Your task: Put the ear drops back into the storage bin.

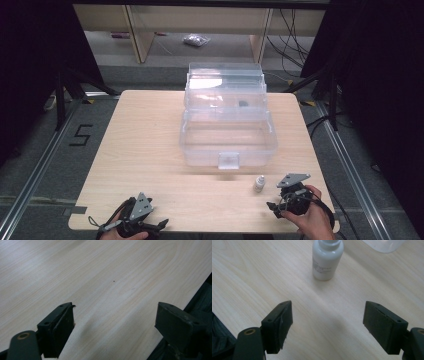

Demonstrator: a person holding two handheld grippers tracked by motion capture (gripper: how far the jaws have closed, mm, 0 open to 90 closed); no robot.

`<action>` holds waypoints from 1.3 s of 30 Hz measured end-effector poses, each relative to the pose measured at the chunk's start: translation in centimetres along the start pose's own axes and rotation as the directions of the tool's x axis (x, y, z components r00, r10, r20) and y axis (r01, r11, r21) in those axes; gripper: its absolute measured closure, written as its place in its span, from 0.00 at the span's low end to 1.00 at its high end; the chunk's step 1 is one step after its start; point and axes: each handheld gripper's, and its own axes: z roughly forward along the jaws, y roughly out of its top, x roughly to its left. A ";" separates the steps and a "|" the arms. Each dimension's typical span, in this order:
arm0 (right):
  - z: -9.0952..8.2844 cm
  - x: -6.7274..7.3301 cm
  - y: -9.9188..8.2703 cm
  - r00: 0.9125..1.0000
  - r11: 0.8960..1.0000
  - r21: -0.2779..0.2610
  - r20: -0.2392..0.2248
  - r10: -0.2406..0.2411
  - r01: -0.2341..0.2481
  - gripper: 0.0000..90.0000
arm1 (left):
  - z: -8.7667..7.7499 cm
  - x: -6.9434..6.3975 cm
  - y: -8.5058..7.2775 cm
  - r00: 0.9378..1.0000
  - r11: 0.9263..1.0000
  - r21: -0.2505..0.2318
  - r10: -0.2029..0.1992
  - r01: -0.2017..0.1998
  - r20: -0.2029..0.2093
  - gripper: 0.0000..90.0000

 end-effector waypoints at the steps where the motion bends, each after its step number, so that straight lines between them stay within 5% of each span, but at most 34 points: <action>1: -0.1 -0.2 0.3 1.000 1.000 0.008 -0.003 -0.017 0.017 0.27 | 0.0 0.0 0.0 1.000 1.000 -0.001 0.001 -0.001 0.002 0.17; 14: -0.3 -0.4 3.2 0.997 0.995 0.068 -0.006 -0.075 0.075 0.27 | -0.2 0.1 0.1 1.000 1.000 0.003 0.023 -0.023 -0.002 0.17; 15: -0.4 -0.5 3.3 0.996 0.993 0.070 -0.004 -0.090 0.090 0.27 | -0.1 0.0 0.0 1.000 1.000 -0.003 -0.002 0.002 0.006 0.17; 18: -0.4 -0.3 3.8 0.996 0.992 0.094 -0.008 -0.087 0.087 0.27 | -0.2 0.2 0.1 0.999 0.999 0.010 0.032 -0.032 -0.001 0.17; 30: -0.1 -0.4 5.1 0.994 0.985 0.137 -0.016 -0.108 0.109 0.27 | -0.2 0.2 0.1 1.000 0.999 0.009 0.031 -0.031 -0.001 0.17; 33: 0.0 -0.3 5.5 0.992 0.981 0.142 -0.022 -0.128 0.130 0.28 | 0.0 0.0 0.0 1.000 1.000 0.002 0.004 -0.004 0.002 0.17; 34: 0.0 -0.3 5.7 0.992 0.981 0.145 -0.025 -0.127 0.129 0.28 | -0.2 0.2 0.1 0.999 0.999 0.014 0.035 -0.035 0.000 0.17; 39: 0.3 -0.2 6.4 0.986 0.973 0.158 -0.022 -0.166 0.167 0.28 | -0.1 0.0 0.0 1.000 1.000 0.002 0.002 -0.002 0.001 0.17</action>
